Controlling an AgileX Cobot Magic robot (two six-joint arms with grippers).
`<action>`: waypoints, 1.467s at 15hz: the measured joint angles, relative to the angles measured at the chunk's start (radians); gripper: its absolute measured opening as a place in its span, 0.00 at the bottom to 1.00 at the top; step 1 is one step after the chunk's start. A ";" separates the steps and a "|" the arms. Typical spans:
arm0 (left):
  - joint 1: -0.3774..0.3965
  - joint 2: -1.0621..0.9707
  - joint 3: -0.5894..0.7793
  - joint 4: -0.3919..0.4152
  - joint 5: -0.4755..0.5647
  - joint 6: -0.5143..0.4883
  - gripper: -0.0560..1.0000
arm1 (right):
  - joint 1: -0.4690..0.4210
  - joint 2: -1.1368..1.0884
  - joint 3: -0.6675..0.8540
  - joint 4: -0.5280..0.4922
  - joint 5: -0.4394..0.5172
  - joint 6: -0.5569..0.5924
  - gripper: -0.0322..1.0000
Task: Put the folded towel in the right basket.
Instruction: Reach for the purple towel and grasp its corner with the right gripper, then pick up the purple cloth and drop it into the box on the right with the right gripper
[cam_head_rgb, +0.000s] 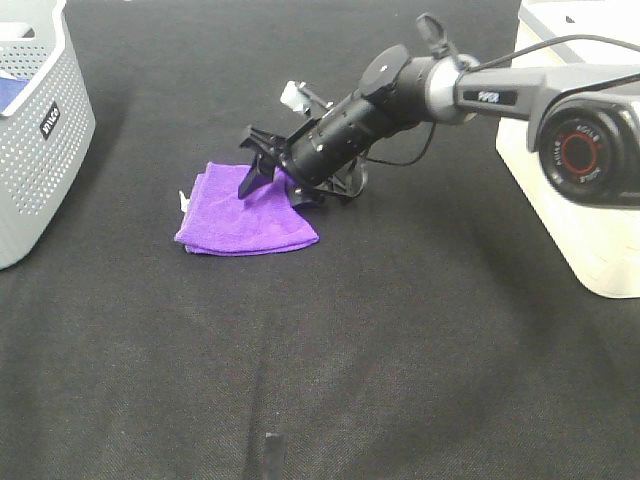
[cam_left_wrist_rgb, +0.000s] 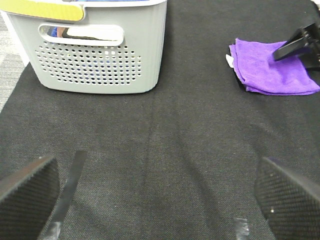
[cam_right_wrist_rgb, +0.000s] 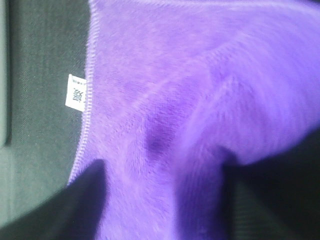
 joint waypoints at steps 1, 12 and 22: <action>0.000 0.000 0.000 -0.008 0.000 0.000 0.99 | 0.001 0.006 0.000 -0.001 -0.008 0.000 0.48; 0.000 0.000 0.000 -0.002 0.000 -0.004 0.99 | -0.210 -0.137 -0.587 -0.256 0.404 0.000 0.10; 0.000 0.000 0.000 0.064 0.000 0.011 0.99 | -0.654 -0.408 -0.487 -0.582 0.435 0.061 0.10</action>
